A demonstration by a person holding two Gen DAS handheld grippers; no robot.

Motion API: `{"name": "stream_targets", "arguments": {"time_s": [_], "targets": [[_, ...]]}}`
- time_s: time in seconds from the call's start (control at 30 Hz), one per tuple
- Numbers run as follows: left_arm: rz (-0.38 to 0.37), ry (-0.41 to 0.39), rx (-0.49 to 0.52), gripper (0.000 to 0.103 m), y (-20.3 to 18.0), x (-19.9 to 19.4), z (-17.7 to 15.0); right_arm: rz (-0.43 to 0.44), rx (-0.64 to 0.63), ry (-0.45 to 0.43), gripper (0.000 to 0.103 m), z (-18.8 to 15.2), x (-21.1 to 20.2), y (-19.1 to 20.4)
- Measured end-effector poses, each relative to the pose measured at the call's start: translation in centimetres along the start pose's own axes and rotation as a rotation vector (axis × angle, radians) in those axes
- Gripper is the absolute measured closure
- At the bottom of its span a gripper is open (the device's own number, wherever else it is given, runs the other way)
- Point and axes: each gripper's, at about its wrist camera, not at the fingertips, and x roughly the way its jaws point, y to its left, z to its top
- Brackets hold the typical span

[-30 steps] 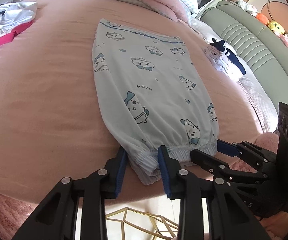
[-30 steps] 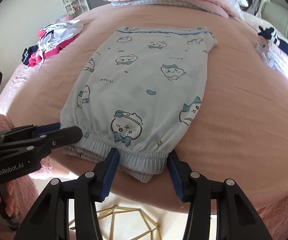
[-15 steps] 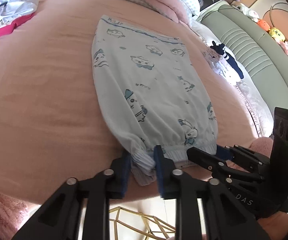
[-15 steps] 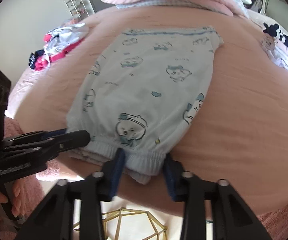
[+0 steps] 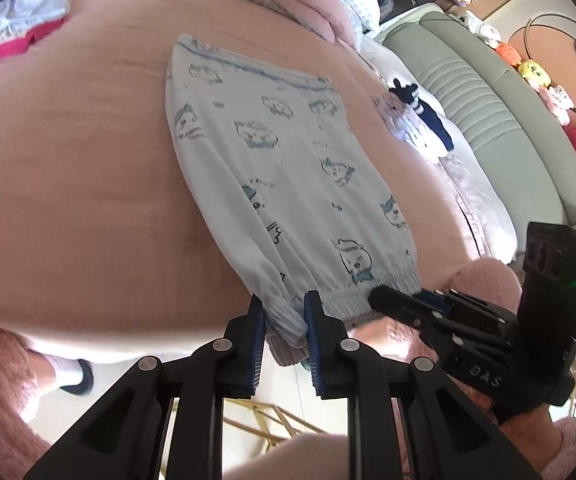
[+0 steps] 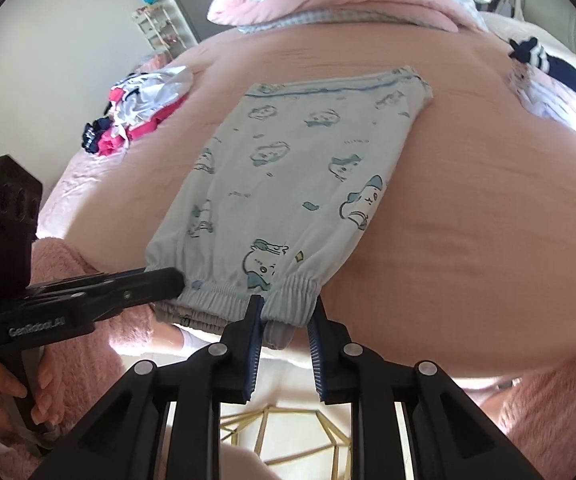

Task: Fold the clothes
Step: 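Lift the cuffs with both grippers and fold them toward the waistband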

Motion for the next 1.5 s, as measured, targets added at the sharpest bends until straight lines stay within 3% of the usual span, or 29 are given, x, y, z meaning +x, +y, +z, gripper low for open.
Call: {"name": "stream_targets", "arguments": {"time_s": [0.1, 0.33, 0.47, 0.57, 0.63, 0.77, 0.8, 0.9, 1.03, 1.23, 1.3, 1.33, 1.37, 1.43, 1.5], "targets": [[-0.006, 0.031, -0.023, 0.087, 0.2, 0.6, 0.1, -0.006, 0.006, 0.017, 0.083, 0.0, 0.2, -0.1], [-0.106, -0.005, -0.103, 0.087, 0.7, -0.7, 2.4, 0.044, 0.05, -0.016, 0.083, 2.0, -0.1, -1.0], [-0.138, -0.028, -0.104, 0.087, 0.4, 0.2, 5.8, 0.06, 0.007, -0.043, 0.083, 5.7, 0.1, -1.3], [-0.126, -0.067, -0.102, 0.087, 0.7, 0.8, 8.9, 0.084, -0.006, -0.082, 0.082, 9.3, 0.6, -2.1], [-0.103, -0.049, -0.122, 0.086, 1.6, 2.2, 10.6, 0.098, 0.027, -0.056, 0.08, 11.4, 2.6, -3.3], [-0.145, -0.054, -0.248, 0.063, 4.0, 3.2, 11.8, 0.22, 0.241, -0.001, 0.076, 11.8, 5.5, -7.6], [-0.147, -0.104, -0.247, 0.055, 4.2, 2.4, 11.7, 0.267, 0.295, -0.017, 0.073, 11.5, 5.3, -8.5], [-0.123, -0.193, -0.197, 0.05, 4.3, 0.9, 11.5, 0.303, 0.354, -0.081, 0.044, 11.2, 3.7, -10.2], [0.016, -0.179, -0.002, 0.051, 3.0, 1.4, 10.5, 0.182, 0.247, -0.152, 0.044, 11.3, 1.7, -9.7], [0.106, -0.123, 0.233, 0.051, 0.9, 3.3, 8.5, 0.015, -0.093, -0.05, 0.049, 10.2, 3.5, -4.4], [0.115, -0.1, 0.264, 0.054, 0.4, 4.4, 8.5, -0.032, -0.166, -0.027, 0.049, 9.6, 4.4, -3.3], [0.127, -0.086, 0.275, 0.062, 0.2, 5.0, 8.6, -0.068, -0.184, -0.022, 0.05, 9.4, 4.9, -3.2], [0.14, -0.075, 0.283, 0.084, 0.0, 5.5, 8.7, -0.122, -0.191, -0.028, 0.051, 9.4, 5.2, -3.2], [0.16, -0.094, 0.247, 0.088, 0.3, 5.7, 9.2, -0.198, -0.195, -0.038, 0.054, 9.4, 5.8, -3.3], [0.156, -0.146, 0.165, 0.088, 1.1, 4.7, 9.8, -0.154, -0.158, -0.035, 0.054, 9.6, 5.6, -3.8]]}}
